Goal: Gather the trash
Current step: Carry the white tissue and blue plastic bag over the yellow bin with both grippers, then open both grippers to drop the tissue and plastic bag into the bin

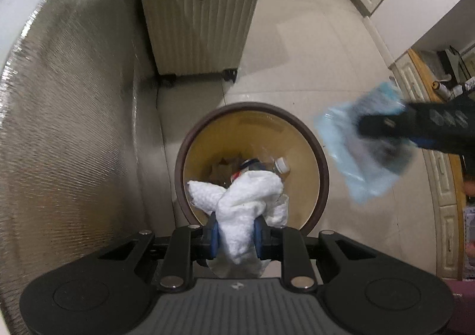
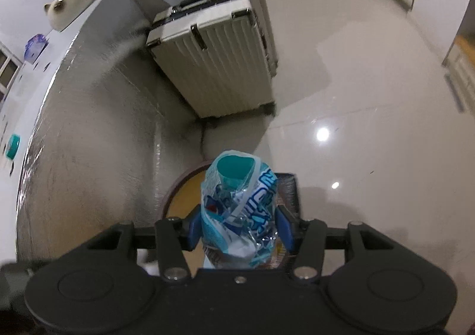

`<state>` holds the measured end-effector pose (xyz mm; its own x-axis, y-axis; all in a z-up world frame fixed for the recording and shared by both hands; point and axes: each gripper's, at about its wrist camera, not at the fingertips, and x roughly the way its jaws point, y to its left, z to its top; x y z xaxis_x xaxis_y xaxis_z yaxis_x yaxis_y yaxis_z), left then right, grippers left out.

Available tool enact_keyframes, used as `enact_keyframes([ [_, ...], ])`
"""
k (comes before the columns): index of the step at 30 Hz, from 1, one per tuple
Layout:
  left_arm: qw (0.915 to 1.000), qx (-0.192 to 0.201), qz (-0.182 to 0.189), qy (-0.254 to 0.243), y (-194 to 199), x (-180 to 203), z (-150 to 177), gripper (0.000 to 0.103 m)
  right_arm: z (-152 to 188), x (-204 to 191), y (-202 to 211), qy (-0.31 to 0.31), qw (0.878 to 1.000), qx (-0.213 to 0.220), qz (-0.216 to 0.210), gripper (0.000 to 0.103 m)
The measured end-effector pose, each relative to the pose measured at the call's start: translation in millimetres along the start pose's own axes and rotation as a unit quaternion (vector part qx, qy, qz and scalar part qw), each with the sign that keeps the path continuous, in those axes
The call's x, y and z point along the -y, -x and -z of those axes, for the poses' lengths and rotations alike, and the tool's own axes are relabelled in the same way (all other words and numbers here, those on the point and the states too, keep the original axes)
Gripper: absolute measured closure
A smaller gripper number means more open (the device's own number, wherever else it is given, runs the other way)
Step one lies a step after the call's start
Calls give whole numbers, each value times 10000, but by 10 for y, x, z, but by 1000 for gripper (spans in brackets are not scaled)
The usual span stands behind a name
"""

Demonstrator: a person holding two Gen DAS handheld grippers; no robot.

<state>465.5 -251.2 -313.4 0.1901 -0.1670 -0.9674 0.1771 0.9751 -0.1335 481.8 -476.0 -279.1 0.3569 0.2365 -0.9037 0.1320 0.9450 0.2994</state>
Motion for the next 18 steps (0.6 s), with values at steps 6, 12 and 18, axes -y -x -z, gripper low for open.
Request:
enact_keyframes([
  [6,9997,-173,112,96,-162,-77,-55,79,-66,-91,-422,-376,9989,-193,-225,25],
  [12,9990,-248,360,108,-281,-45,-129,78,16,43,-382,-390,9988,-252,-161,25],
  [18,9947,-272,988,123,-426,83,-186,25,123,267,-300,-698,9972,-249,-65,25],
])
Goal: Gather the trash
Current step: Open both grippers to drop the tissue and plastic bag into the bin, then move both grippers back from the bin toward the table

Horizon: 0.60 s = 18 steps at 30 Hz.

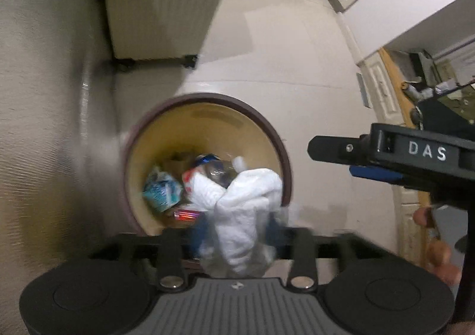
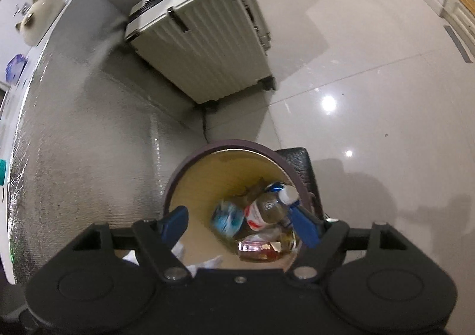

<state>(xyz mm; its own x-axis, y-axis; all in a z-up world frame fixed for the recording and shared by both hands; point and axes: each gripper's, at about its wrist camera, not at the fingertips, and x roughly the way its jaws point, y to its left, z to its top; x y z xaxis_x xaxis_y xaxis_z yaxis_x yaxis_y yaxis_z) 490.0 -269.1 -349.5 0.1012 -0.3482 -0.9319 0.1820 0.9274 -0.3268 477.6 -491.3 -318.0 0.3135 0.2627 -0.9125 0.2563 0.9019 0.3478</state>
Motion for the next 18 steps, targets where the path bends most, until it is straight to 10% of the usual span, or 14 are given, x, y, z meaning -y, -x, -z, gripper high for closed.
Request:
enact_keyframes([
  [18,9965,-25,-830,65,125,-163,128,9,269,27,192,408,9991,-129,-35,25],
])
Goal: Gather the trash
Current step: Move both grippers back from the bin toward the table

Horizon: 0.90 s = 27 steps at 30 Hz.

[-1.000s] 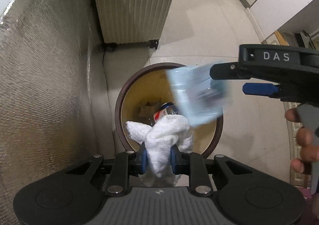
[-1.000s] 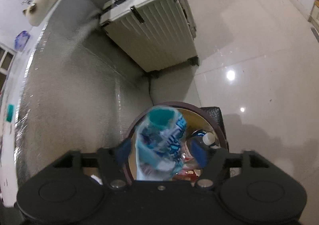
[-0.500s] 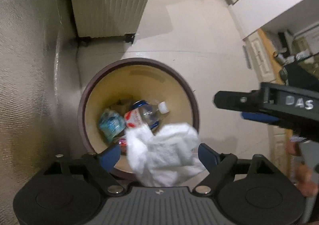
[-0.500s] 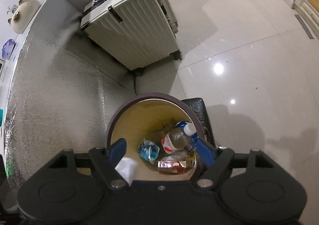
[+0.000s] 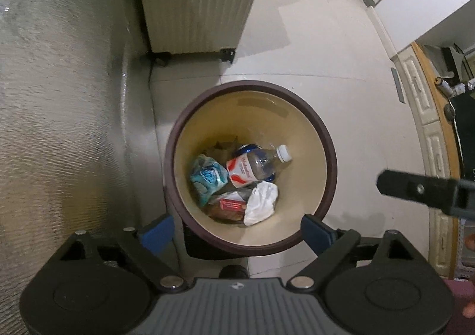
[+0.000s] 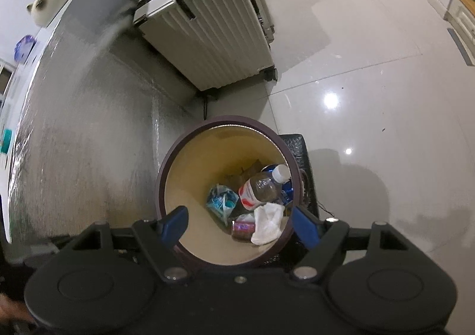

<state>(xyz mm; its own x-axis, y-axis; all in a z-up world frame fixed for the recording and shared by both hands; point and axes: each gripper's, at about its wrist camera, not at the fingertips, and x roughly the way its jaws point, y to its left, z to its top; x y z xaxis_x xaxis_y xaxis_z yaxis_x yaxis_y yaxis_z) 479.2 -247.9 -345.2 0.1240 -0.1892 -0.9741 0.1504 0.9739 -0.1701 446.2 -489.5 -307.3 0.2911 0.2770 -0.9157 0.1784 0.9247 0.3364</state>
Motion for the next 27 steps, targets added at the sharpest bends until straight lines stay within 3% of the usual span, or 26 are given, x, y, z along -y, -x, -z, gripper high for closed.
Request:
enact_keyframes([
  [10,9996,260,-64,-26,287,10,77,1,138,-50,333,322,9993,179,86,24],
  [22,9982,582,-129,-78,698,67,298,0,424,-145,750,562,9970,473,262,0],
  [27,9974,696,-140,-112,873,97,433,0,544,-174,951,748,9936,708,474,0],
])
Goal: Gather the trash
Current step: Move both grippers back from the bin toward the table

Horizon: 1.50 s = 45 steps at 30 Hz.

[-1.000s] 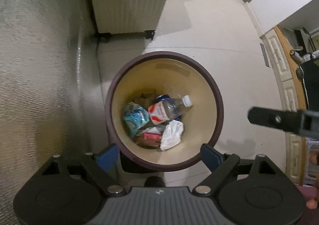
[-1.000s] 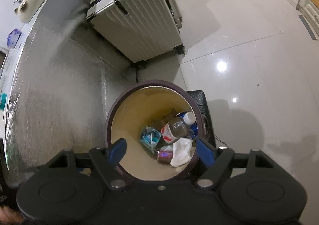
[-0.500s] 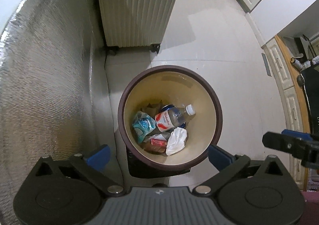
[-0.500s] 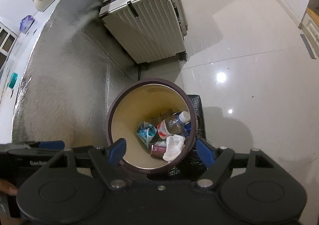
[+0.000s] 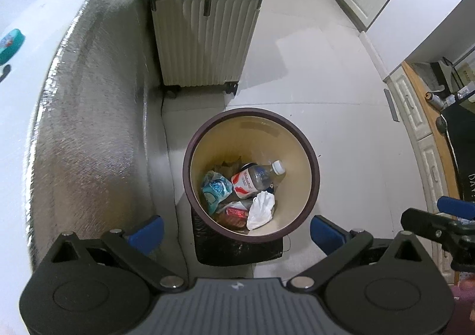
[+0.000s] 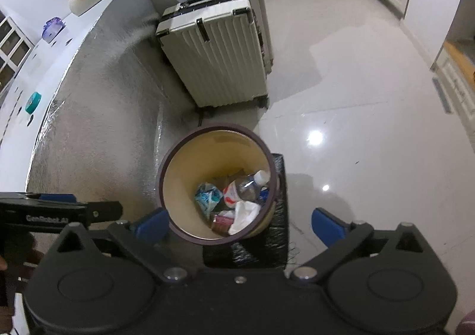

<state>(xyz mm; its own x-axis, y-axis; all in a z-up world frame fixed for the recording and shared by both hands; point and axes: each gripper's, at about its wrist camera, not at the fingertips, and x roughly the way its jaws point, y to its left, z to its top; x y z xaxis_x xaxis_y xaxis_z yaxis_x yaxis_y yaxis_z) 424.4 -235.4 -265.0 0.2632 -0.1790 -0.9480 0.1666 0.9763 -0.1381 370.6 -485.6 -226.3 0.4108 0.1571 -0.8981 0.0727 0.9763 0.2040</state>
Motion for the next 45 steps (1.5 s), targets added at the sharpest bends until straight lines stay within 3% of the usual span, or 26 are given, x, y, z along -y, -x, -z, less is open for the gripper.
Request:
enact_keyframes([
  [14,9990,446,91,-19,522,39,349,0,247,-60,348,63,9996,228,133,0],
  [21,9964,812,124,197,872,-184,513,0,341,-266,531,242,9990,351,116,0],
  [31,9899,1345,190,394,1489,-715,806,0,470,-894,870,459,9960,767,80,0],
  [45,9797,1909,60,614,2235,-1857,1215,0,657,-2091,1141,568,9904,1263,-12,0],
])
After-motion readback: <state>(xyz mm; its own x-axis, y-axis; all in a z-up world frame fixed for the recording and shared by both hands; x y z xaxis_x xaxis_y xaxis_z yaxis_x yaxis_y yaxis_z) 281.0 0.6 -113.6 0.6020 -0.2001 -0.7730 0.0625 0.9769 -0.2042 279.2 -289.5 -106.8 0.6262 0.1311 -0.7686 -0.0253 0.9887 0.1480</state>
